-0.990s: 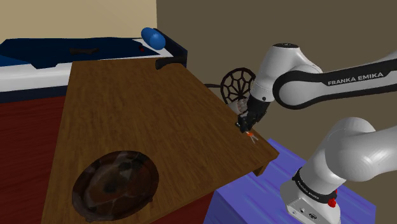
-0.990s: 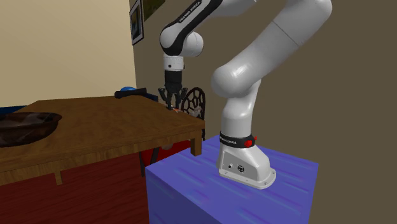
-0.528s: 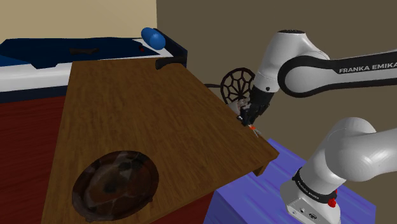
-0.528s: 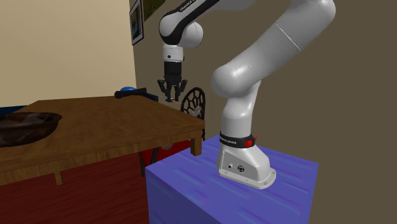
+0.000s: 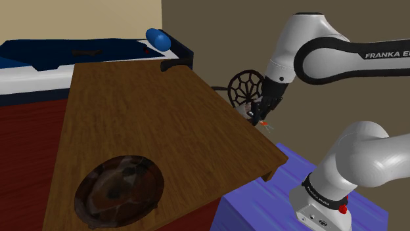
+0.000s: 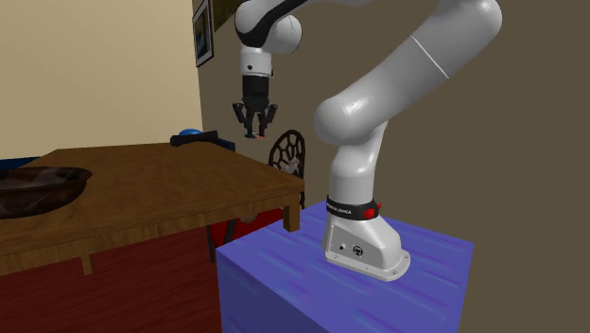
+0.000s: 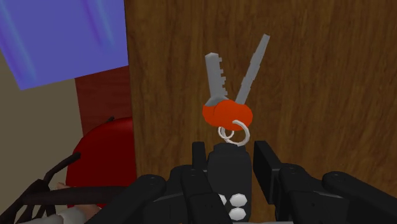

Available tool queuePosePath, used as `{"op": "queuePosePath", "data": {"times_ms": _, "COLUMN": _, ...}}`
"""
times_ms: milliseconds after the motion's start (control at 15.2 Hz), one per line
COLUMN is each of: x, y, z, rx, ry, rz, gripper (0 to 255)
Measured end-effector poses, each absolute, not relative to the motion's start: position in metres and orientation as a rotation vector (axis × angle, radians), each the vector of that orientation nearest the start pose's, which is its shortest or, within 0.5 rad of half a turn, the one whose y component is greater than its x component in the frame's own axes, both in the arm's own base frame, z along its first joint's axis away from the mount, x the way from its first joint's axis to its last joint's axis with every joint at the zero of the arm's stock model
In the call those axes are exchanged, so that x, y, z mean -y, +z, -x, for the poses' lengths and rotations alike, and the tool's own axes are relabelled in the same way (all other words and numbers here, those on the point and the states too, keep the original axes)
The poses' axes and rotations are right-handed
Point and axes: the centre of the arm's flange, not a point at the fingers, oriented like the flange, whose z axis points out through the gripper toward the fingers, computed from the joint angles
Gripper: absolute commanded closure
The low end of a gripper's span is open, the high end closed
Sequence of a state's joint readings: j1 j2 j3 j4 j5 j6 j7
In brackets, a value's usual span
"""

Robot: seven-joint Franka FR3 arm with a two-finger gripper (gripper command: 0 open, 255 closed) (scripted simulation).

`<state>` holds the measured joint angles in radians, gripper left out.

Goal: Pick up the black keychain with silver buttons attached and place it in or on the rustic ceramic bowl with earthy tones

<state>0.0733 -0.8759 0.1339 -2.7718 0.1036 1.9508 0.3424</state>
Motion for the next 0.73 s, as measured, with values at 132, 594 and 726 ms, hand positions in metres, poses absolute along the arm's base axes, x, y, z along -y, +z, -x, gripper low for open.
{"op": "queuePosePath", "data": {"times_ms": 132, "x": -0.064, "y": 0.46, "z": -0.288, "rx": -0.338, "ry": -0.081, "rz": 3.115, "gripper": 255}}
{"op": "queuePosePath", "data": {"times_ms": 594, "x": -0.064, "y": 0.497, "z": -0.288, "rx": -0.339, "ry": -0.081, "rz": 3.115, "gripper": 255}}
{"op": "queuePosePath", "data": {"times_ms": 726, "x": -0.065, "y": 0.507, "z": -0.288, "rx": -0.339, "ry": -0.081, "rz": 3.115, "gripper": 255}}
